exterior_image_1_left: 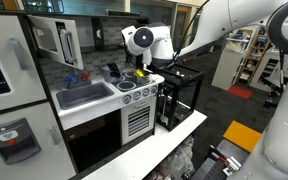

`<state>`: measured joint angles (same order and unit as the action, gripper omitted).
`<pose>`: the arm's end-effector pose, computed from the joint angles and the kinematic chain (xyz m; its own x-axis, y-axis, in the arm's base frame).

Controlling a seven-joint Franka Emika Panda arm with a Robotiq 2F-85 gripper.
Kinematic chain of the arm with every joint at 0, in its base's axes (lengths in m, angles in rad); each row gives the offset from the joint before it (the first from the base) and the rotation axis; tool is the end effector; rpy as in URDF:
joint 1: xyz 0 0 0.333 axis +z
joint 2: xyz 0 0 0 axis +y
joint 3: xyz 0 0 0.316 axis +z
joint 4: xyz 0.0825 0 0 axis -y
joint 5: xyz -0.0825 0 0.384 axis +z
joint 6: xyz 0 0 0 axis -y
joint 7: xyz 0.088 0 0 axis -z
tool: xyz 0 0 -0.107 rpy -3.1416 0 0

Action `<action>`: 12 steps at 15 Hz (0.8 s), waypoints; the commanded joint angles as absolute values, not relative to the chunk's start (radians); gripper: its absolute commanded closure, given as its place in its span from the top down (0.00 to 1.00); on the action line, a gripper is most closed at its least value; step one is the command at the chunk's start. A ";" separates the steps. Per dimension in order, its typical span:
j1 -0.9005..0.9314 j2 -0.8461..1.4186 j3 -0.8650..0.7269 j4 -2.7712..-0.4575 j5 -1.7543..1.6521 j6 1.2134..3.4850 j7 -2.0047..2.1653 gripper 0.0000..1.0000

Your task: Place the lid on the pot

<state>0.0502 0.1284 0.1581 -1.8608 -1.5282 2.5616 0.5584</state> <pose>0.6166 0.1413 0.5011 0.4979 0.7990 0.3373 0.1705 -0.4715 0.8653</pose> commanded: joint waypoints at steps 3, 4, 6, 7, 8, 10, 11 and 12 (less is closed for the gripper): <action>0.035 0.113 0.154 -1.877 -1.492 2.591 0.481 1.00; 0.037 0.112 0.156 -1.875 -1.493 2.589 0.464 1.00; 0.043 0.110 0.159 -1.872 -1.501 2.587 0.435 1.00; 0.046 0.111 0.160 -1.867 -1.514 2.592 0.424 1.00; 0.048 0.111 0.162 -1.866 -1.516 2.594 0.411 1.00; 0.053 0.108 0.166 -1.864 -1.534 2.599 0.399 1.00; 0.056 0.105 0.168 -1.865 -1.538 2.602 0.390 1.00; 0.057 0.104 0.168 -1.862 -1.555 2.604 0.395 1.00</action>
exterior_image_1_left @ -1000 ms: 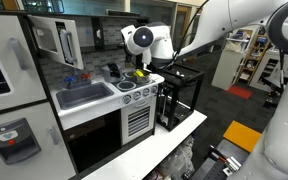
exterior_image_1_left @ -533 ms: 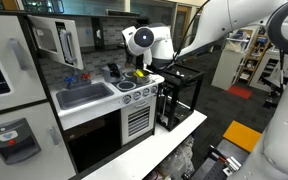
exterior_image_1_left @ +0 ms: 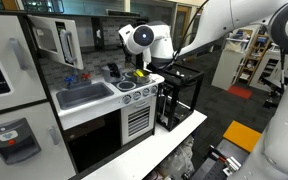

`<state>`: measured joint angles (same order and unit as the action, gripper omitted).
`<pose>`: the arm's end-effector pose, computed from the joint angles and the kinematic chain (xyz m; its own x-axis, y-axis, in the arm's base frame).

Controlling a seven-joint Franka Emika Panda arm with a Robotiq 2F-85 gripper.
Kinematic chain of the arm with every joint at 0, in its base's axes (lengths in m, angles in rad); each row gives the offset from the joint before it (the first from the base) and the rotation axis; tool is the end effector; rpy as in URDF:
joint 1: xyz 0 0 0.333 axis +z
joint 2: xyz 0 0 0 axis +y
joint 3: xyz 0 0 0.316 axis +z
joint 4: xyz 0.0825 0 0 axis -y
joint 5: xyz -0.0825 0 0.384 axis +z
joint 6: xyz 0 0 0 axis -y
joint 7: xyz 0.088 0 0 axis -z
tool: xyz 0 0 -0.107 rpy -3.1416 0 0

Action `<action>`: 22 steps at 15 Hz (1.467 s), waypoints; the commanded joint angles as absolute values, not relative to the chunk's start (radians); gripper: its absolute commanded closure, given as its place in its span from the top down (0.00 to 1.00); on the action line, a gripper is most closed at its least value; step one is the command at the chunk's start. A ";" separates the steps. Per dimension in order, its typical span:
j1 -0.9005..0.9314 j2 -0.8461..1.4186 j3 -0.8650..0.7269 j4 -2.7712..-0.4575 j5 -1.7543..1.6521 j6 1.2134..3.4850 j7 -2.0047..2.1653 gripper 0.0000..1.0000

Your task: Place the lid on the pot

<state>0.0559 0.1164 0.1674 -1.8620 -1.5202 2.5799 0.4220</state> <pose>0.6115 0.1526 0.5085 0.4437 0.8650 0.2343 0.2390 -0.3662 0.8993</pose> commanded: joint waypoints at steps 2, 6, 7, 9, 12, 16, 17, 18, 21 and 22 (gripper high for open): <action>0.059 0.106 0.165 -1.854 -1.577 2.611 0.401 1.00; 0.058 0.115 0.159 -1.830 -1.651 2.607 0.423 1.00; 0.056 0.117 0.157 -1.827 -1.666 2.608 0.424 1.00; 0.054 0.120 0.153 -1.823 -1.695 2.607 0.429 1.00; 0.051 0.125 0.145 -1.821 -1.721 2.609 0.432 1.00; 0.052 0.131 0.138 -1.819 -1.741 2.608 0.435 0.72; 0.053 0.132 0.137 -1.820 -1.744 2.609 0.435 0.69; 0.053 0.131 0.136 -1.821 -1.749 2.608 0.437 0.63; 0.054 0.130 0.136 -1.825 -1.756 2.607 0.437 0.41; 0.054 0.128 0.136 -1.826 -1.758 2.608 0.439 0.32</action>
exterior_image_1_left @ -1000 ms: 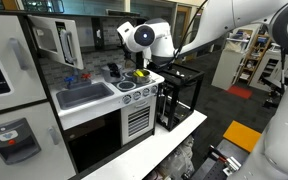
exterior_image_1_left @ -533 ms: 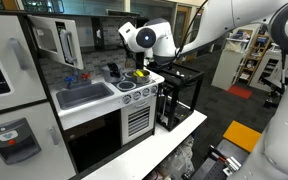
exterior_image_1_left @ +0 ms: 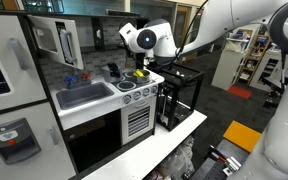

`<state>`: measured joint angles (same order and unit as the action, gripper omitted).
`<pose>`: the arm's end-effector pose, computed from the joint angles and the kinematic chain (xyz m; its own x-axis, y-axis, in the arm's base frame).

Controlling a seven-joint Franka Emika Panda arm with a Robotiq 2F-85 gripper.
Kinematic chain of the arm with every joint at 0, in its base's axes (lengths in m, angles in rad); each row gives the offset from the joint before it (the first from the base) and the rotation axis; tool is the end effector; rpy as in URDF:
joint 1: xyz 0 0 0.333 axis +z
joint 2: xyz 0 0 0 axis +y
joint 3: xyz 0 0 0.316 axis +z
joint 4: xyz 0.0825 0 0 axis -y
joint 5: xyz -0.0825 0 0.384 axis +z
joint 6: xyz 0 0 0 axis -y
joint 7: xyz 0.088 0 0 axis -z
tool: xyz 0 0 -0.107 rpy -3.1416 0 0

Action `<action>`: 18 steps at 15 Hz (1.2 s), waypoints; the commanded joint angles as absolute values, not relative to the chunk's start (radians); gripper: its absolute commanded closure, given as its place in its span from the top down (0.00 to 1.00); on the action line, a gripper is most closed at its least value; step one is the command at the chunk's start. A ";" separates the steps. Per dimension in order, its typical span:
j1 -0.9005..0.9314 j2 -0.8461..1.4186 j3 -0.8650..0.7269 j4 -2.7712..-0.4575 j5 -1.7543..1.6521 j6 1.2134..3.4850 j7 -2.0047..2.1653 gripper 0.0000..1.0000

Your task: Place the lid on the pot

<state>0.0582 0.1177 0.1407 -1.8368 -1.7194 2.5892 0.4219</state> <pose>0.6166 0.1395 0.5169 0.3789 0.9196 0.1040 0.1980 -0.1903 0.9615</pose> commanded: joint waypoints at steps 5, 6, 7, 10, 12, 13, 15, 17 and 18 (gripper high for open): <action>0.055 0.122 0.136 -1.840 -1.761 2.611 0.440 0.01; 0.056 0.121 0.136 -1.844 -1.761 2.611 0.440 0.00; 0.056 0.119 0.136 -1.844 -1.762 2.611 0.439 0.00; 0.057 0.113 0.137 -1.846 -1.765 2.610 0.440 0.02; 0.058 0.108 0.138 -1.851 -1.767 2.600 0.443 0.02; 0.059 0.105 0.138 -1.855 -1.759 2.599 0.438 0.02; 0.058 0.091 0.140 -1.874 -1.699 2.593 0.398 0.02; 0.068 0.069 0.129 -1.900 -1.593 2.604 0.328 0.02; 0.069 0.055 0.130 -1.911 -1.536 2.601 0.286 0.02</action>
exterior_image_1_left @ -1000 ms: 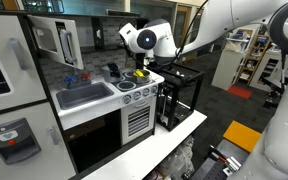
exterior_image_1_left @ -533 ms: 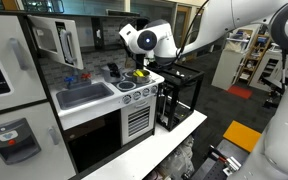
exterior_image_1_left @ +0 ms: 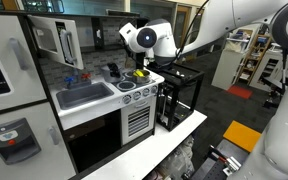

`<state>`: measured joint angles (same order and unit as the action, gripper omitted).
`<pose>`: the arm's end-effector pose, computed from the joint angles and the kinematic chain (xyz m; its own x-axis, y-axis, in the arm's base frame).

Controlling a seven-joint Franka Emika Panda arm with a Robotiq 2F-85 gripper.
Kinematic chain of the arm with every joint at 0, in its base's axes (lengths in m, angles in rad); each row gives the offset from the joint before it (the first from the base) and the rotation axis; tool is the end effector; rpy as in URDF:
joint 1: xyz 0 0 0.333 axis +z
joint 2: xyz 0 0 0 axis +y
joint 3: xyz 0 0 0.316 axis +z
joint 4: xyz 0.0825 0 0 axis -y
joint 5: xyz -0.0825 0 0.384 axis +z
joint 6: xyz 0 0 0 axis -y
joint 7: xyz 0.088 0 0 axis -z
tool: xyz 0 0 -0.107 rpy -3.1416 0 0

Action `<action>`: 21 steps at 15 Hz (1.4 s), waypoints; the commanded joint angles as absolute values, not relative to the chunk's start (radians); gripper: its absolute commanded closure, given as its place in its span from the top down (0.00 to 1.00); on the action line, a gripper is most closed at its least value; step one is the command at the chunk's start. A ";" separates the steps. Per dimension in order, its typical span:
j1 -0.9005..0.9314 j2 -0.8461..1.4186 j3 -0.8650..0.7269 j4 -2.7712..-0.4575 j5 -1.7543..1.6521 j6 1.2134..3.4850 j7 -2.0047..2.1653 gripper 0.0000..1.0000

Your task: Place the lid on the pot

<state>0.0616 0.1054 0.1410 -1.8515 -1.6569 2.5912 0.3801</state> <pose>0.6124 0.1419 0.5181 0.3878 0.9153 0.1092 0.2243 -0.2086 0.9520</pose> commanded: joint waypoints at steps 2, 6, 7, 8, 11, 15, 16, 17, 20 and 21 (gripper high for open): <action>0.075 0.022 0.132 -1.933 -1.416 2.588 0.203 0.02; 0.093 -0.040 0.135 -1.973 -1.282 2.546 0.128 0.02; 0.097 -0.055 0.136 -1.984 -1.262 2.534 0.122 0.02; 0.101 -0.068 0.137 -1.996 -1.241 2.522 0.115 0.02; 0.116 -0.108 0.141 -2.035 -1.161 2.468 0.073 0.02; 0.130 -0.153 0.142 -2.082 -1.071 2.404 0.023 0.02; 0.133 -0.162 0.142 -2.093 -1.050 2.387 0.016 0.02; 0.135 -0.169 0.142 -2.108 -1.026 2.371 0.008 0.02; 0.135 -0.172 0.141 -2.144 -0.982 2.344 0.010 0.02; 0.135 -0.172 0.140 -2.153 -0.969 2.341 0.009 0.02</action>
<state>0.1329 -0.1457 0.1422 -2.1063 -1.0179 2.3678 0.0389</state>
